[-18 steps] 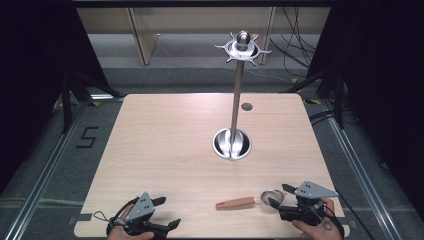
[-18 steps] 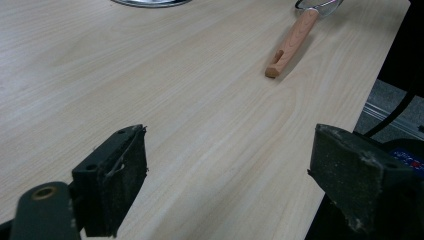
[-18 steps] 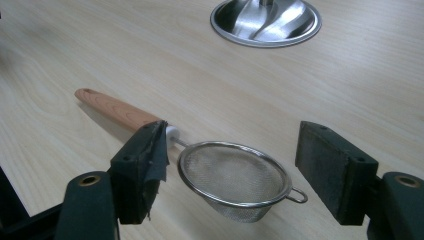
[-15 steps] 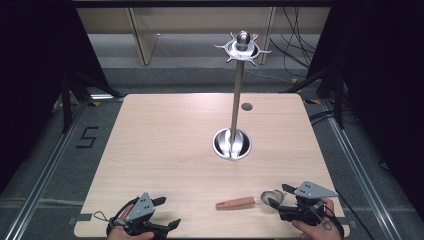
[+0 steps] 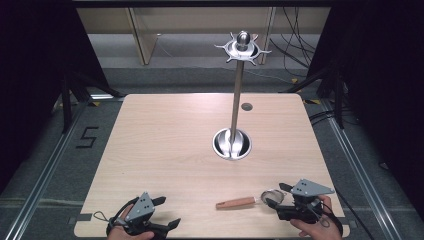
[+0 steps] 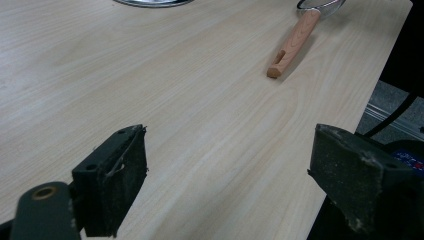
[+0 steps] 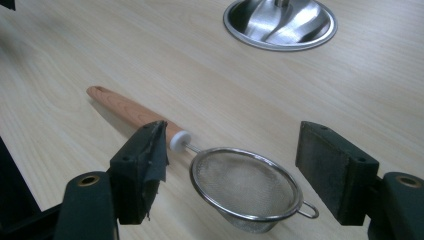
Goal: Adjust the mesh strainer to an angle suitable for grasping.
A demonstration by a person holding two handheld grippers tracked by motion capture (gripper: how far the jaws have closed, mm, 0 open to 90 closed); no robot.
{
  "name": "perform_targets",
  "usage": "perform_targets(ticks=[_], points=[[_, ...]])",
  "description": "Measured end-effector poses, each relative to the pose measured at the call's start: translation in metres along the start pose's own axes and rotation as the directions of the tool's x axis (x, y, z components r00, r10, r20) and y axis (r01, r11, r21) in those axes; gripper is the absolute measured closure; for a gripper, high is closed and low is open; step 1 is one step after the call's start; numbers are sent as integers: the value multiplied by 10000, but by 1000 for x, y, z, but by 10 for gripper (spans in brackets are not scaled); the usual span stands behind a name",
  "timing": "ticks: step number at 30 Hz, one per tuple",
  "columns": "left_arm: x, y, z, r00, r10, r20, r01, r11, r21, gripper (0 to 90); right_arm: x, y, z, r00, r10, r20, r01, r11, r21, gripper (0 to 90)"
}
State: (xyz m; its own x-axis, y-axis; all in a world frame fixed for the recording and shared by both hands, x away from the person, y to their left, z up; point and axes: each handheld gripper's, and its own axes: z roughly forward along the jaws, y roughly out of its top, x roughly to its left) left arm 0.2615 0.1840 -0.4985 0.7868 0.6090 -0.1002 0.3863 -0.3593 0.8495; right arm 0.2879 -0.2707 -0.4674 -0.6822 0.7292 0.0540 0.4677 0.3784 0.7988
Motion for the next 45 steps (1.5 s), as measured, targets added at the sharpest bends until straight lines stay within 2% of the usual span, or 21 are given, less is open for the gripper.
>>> perform_targets(ticks=[3, 4, 7, 12, 14, 16, 18, 19, 20, 22, 26, 27, 29, 30, 32, 33, 36, 38, 42, 44, 45], points=[[1, 0, 0, 10000, 66, -43, -65, 10000, 44, 147, 2, 5, 0, 9998, -180, 0, 180, 9997, 148, 298], [0, -1, 0, 9998, -195, -40, 195, 9998, -19, 147, 3, 9, 2, 9988, -480, -123, 483, 9985, 258, 311], [1, 0, 0, 10000, -43, -31, 43, 10000, -43, 147, 8, 17, 6, 9974, -680, -239, 699, 9938, 868, 314], [-1, -1, 1, 9994, -359, -6, 359, 9993, -122, 147, 14, 32, 19, 9883, -1343, -725, 1428, 9815, 1276, 335], [0, 0, 0, 9997, -245, -24, 245, 9997, -44, 147, 19, 37, 27, 9849, -1446, -957, 1572, 9775, 1404, 338], [1, 0, -1, 10000, -50, -13, 50, 10000, -32, 147, 22, 42, 34, 9785, -1695, -1173, 1881, 9671, 1716, 345], [0, -1, -1, 9996, -268, -28, 268, 9996, -23, 147, 25, 45, 44, 9709, -1905, -1450, 2162, 9578, 1897, 347], [1, 0, -1, 10000, -34, -17, 34, 10000, -27, 147, 26, 47, 47, 9674, -1963, -1603, 2273, 9517, 2062, 353], [1, 0, -1, 10000, -79, -16, 79, 10000, -39, 147, 27, 48, 52, 9579, -2224, -1817, 2581, 9440, 2054, 356], [0, -1, -1, 9997, -256, -56, 256, 9997, -8, 147, 30, 50, 58, 9609, -2038, -1876, 2488, 9328, 2606, 359], [0, 0, -2, 9998, -175, -92, 176, 9998, 103, 147, 34, 51, 73, 9484, -2231, -2253, 2829, 9162, 2838, 369], [0, 0, -2, 9998, -145, -98, 146, 9999, 88, 147, 35, 52, 74, 9445, -2241, -2403, 2932, 9049, 3085, 369], [0, 0, -2, 9998, -154, -104, 155, 9998, 90, 147, 36, 51, 79, 9360, -2488, -2490, 3189, 8990, 3003, 369], [0, 0, -2, 9998, -189, -66, 190, 9997, 122, 147, 37, 51, 81, 9371, -2380, -2555, 3132, 8964, 3137, 370], [0, 0, -1, 9999, -147, 72, 148, 9998, -124, 147, 35, 52, 85, 9208, -2437, -3046, 3399, 8843, 3200, 374], [1, 0, -2, 10000, -14, -56, 15, 10000, 86, 147, 35, 52, 87, 9178, -2473, -3106, 3478, 8781, 3287, 378], [0, 0, -2, 9998, -153, -94, 154, 9998, 88, 147, 35, 52, 90, 9145, -2522, -3163, 3552, 8747, 3296, 388], [0, 0, 0, 9999, -144, 47, 145, 9998, -106, 147, 36, 53, 92, 9120, -2509, -3246, 3630, 8622, 3533, 402], [-1, 0, 0, 9999, -155, 45, 156, 9998, -145, 147, 38, 52, 96, 9091, -2454, -3367, 3688, 8498, 3765, 422], [1, 0, -2, 10000, 79, -34, -79, 10000, 29, 147, 39, 53, 100, 9017, -2487, -3538, 3849, 8345, 3942, 444], [1, 0, -1, 10000, -63, 50, 63, 10000, -40, 147, 39, 53, 100, 8993, -2480, -3603, 3892, 8296, 4005, 449]])
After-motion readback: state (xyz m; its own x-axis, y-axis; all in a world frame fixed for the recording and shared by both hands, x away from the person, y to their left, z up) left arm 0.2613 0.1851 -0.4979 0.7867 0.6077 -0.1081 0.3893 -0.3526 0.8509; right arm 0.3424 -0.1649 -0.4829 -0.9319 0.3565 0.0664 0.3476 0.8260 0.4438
